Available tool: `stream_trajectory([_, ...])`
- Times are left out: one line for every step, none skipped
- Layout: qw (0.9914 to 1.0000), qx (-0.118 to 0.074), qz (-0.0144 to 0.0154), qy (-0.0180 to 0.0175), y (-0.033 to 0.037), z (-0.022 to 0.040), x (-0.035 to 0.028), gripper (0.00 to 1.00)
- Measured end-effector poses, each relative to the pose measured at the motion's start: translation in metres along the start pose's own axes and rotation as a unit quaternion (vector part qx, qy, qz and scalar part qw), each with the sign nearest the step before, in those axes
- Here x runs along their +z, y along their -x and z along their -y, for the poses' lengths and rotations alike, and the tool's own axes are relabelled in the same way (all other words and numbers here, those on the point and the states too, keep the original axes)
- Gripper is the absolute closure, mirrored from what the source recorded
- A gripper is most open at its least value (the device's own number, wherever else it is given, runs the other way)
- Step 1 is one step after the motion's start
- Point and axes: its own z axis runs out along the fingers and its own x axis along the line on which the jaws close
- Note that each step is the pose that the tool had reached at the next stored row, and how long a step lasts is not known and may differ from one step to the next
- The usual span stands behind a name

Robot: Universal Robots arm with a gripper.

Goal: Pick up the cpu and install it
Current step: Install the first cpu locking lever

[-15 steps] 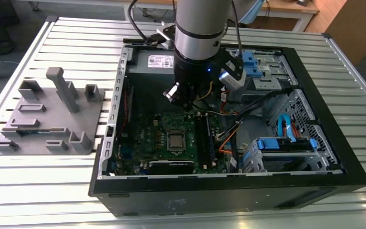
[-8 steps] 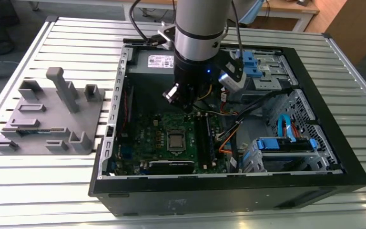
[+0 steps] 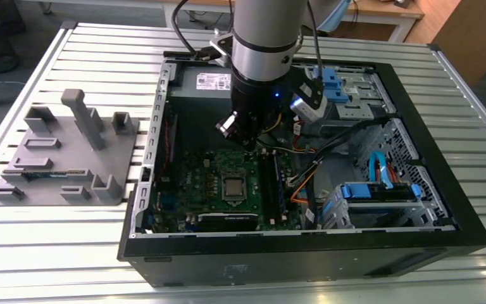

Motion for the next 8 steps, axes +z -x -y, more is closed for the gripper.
stream_trajectory([1.00000,0.000,0.0000,0.0000,-0.0003,0.0003,0.0001,0.89])
stream_trajectory([1.00000,0.000,0.0001,0.0000,-0.0006,0.0008,0.0001,0.89])
stream_trajectory([1.00000,0.000,0.0000,0.0000,-0.0009,0.0012,0.0002,0.89])
stream_trajectory([1.00000,0.000,0.0000,0.0000,-0.0013,0.0017,0.0003,0.89])
stream_trajectory([1.00000,0.000,0.0000,0.0000,-0.0017,0.0023,0.0005,0.89])
stream_trajectory([1.00000,0.000,0.0000,0.0000,-0.0022,0.0030,0.0007,0.89])
stream_trajectory([1.00000,0.000,0.0000,0.0000,-0.0026,0.0036,0.0009,0.89])
stream_trajectory([1.00000,0.000,0.0000,0.0000,-0.0031,0.0043,0.0012,0.89])
